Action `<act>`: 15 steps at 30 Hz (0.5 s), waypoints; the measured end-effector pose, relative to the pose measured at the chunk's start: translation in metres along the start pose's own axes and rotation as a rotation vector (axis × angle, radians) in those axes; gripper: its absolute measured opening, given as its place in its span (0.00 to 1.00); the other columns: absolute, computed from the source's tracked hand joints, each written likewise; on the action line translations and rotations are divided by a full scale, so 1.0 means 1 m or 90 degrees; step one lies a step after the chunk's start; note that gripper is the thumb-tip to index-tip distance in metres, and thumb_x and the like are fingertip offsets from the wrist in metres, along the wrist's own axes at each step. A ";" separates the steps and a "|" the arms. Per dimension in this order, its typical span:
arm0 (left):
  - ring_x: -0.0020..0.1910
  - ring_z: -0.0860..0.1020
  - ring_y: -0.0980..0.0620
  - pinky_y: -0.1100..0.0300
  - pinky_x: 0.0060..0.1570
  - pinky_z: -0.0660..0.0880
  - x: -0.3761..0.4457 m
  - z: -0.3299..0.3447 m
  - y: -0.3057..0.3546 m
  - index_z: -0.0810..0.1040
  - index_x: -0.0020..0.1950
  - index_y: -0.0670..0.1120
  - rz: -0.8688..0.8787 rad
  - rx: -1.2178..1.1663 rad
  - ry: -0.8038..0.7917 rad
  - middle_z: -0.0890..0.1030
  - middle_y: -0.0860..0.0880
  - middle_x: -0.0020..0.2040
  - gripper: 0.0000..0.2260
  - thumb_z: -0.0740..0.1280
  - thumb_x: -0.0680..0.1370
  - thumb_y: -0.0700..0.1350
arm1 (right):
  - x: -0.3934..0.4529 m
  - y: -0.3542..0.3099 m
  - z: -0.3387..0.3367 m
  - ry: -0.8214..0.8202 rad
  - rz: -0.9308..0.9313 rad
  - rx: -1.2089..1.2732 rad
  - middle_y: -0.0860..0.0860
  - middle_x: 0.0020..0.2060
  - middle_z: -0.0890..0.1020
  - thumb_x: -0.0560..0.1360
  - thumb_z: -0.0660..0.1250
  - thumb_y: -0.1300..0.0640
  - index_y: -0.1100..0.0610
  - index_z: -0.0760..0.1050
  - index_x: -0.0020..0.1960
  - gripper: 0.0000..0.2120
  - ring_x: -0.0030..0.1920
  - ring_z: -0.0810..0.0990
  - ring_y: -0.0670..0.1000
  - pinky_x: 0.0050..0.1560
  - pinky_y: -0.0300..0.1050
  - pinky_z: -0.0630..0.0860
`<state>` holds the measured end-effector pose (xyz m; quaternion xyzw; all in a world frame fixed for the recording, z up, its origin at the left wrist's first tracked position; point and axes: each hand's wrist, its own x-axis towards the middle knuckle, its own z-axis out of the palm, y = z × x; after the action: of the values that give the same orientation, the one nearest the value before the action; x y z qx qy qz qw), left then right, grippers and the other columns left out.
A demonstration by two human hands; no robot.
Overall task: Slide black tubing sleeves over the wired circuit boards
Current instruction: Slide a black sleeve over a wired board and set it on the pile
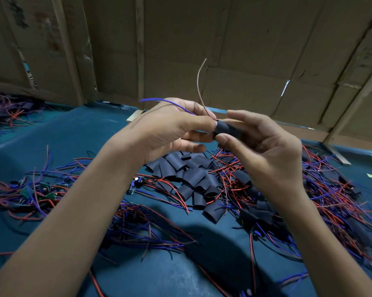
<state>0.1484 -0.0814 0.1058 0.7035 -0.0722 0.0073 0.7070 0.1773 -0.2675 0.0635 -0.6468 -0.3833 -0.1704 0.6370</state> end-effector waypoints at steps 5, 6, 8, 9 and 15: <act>0.42 0.84 0.49 0.58 0.38 0.80 0.001 -0.019 -0.002 0.82 0.54 0.46 -0.056 -0.018 -0.059 0.82 0.47 0.45 0.11 0.75 0.75 0.48 | 0.007 0.001 -0.014 0.044 -0.016 -0.066 0.50 0.51 0.87 0.73 0.75 0.68 0.57 0.80 0.58 0.16 0.50 0.86 0.48 0.53 0.44 0.82; 0.44 0.85 0.49 0.58 0.39 0.80 0.001 -0.027 -0.002 0.83 0.54 0.48 -0.051 0.023 -0.043 0.84 0.48 0.46 0.13 0.77 0.73 0.51 | 0.011 0.001 -0.024 0.063 -0.022 -0.103 0.51 0.50 0.87 0.73 0.75 0.66 0.56 0.80 0.58 0.15 0.51 0.86 0.48 0.55 0.46 0.82; 0.45 0.85 0.51 0.58 0.40 0.81 0.002 -0.047 -0.005 0.83 0.54 0.50 -0.048 0.187 0.002 0.86 0.50 0.47 0.19 0.79 0.68 0.56 | 0.019 0.003 -0.051 0.095 -0.032 -0.211 0.50 0.51 0.87 0.74 0.76 0.62 0.54 0.81 0.59 0.15 0.52 0.86 0.49 0.58 0.47 0.80; 0.45 0.85 0.52 0.57 0.41 0.82 0.003 -0.058 -0.008 0.82 0.54 0.51 -0.058 0.301 0.016 0.86 0.50 0.46 0.19 0.79 0.66 0.57 | 0.022 0.005 -0.066 0.111 -0.027 -0.274 0.49 0.51 0.87 0.74 0.76 0.60 0.53 0.82 0.59 0.14 0.52 0.86 0.47 0.58 0.45 0.80; 0.47 0.82 0.49 0.55 0.41 0.82 0.009 -0.101 -0.055 0.81 0.55 0.52 -0.506 0.805 -0.125 0.81 0.52 0.49 0.22 0.83 0.64 0.51 | 0.019 0.023 -0.118 0.070 0.263 -0.660 0.59 0.52 0.86 0.72 0.74 0.63 0.56 0.84 0.57 0.15 0.56 0.83 0.58 0.59 0.48 0.75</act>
<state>0.1732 0.0176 0.0525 0.9459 0.1425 -0.2709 0.1080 0.2375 -0.3726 0.0769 -0.9271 -0.0811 -0.2419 0.2747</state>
